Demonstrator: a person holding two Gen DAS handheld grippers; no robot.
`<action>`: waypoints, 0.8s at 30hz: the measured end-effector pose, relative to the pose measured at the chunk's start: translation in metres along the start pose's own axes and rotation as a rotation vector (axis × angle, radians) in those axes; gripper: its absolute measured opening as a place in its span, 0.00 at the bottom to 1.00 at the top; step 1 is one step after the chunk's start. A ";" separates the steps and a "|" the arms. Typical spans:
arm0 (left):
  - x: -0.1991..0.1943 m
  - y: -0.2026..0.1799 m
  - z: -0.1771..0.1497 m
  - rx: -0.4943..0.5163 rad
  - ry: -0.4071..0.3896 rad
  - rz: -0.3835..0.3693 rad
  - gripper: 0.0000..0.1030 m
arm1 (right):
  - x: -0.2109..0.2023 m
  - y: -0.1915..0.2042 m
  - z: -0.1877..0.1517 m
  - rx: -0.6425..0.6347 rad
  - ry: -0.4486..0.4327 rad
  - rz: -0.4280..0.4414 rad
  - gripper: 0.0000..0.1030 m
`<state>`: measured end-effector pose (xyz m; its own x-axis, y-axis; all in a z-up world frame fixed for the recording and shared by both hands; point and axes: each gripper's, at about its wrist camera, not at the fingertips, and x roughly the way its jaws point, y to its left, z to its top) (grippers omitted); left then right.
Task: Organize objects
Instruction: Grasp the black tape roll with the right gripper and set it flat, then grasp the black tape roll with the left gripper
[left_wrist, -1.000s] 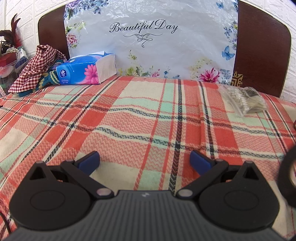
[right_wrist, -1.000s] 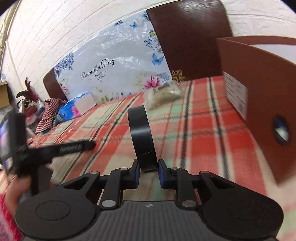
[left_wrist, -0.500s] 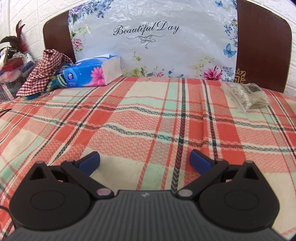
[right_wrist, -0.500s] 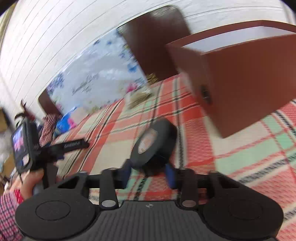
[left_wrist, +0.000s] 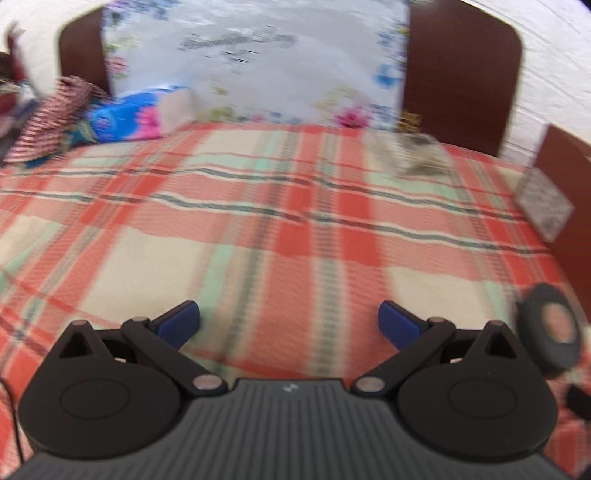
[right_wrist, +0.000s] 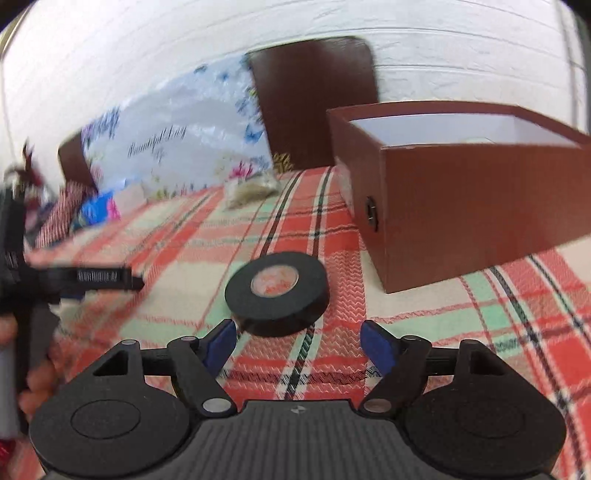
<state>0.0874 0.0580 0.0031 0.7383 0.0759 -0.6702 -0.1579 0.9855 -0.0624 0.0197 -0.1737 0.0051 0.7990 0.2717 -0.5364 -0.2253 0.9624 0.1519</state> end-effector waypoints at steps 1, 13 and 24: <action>-0.002 -0.005 0.004 -0.015 0.018 -0.054 0.96 | 0.003 0.002 0.001 -0.029 0.010 -0.008 0.73; 0.004 -0.109 0.008 0.200 0.153 -0.329 0.64 | 0.042 0.015 0.019 -0.197 0.051 0.005 0.72; -0.072 -0.110 0.040 0.171 -0.043 -0.439 0.42 | -0.012 0.032 0.009 -0.279 -0.304 -0.010 0.72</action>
<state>0.0778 -0.0501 0.0880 0.7384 -0.3508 -0.5759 0.2828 0.9364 -0.2077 0.0080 -0.1462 0.0243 0.9209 0.2899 -0.2605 -0.3256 0.9396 -0.1053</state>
